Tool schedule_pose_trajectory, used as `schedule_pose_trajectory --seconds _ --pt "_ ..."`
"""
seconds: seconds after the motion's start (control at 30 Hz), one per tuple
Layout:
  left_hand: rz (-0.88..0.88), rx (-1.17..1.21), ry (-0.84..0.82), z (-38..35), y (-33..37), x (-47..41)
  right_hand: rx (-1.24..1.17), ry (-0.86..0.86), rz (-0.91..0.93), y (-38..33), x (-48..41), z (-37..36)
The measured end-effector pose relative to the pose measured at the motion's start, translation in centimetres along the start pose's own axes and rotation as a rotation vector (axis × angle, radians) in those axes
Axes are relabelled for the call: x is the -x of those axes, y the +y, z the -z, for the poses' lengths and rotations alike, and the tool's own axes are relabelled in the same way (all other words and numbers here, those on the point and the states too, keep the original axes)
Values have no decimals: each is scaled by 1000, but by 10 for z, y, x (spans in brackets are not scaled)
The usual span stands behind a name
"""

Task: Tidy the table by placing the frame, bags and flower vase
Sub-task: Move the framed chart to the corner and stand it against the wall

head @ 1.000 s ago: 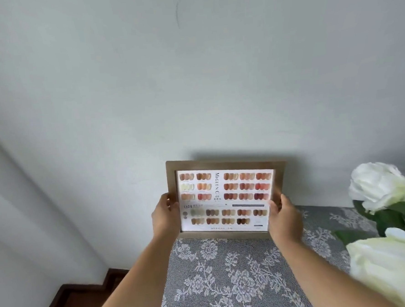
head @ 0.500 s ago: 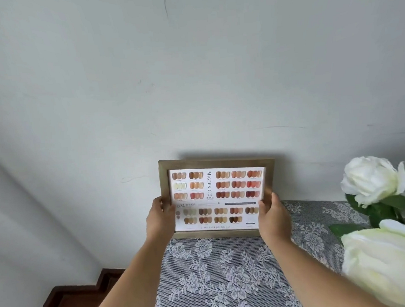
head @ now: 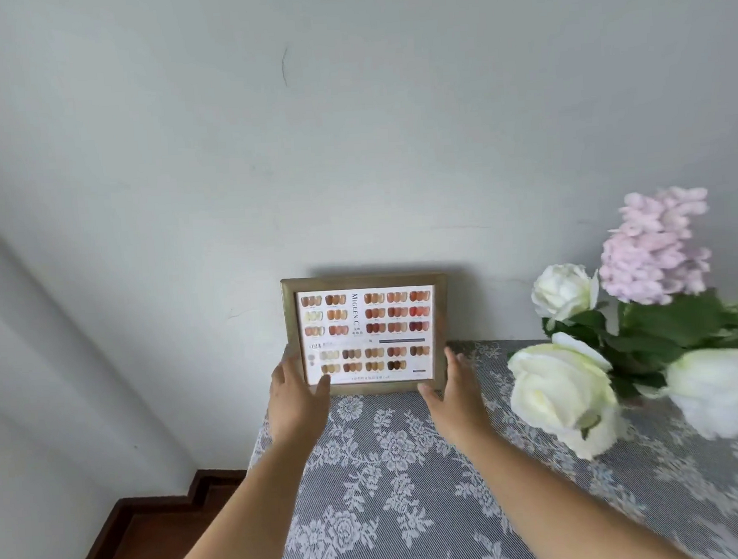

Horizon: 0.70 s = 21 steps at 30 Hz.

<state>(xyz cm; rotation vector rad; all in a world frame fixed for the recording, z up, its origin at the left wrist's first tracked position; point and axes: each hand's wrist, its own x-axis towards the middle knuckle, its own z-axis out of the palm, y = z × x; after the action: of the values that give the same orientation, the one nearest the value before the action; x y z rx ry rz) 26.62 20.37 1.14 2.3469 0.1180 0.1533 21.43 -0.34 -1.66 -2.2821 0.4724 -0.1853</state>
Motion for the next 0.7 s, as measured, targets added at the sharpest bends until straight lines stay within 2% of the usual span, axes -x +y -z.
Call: schedule_pose_trajectory --seconds 0.17,0.3,0.5,0.7 --pt "-11 -73 -135 -13 7 86 -10 -209 78 32 69 35" --pt "-15 -111 -222 -32 19 155 1 -308 87 72 114 75" --pt "-20 -158 -324 -73 53 238 33 -312 90 138 154 138" --pt "-60 -156 -416 -118 94 272 46 -296 22 188 161 181"
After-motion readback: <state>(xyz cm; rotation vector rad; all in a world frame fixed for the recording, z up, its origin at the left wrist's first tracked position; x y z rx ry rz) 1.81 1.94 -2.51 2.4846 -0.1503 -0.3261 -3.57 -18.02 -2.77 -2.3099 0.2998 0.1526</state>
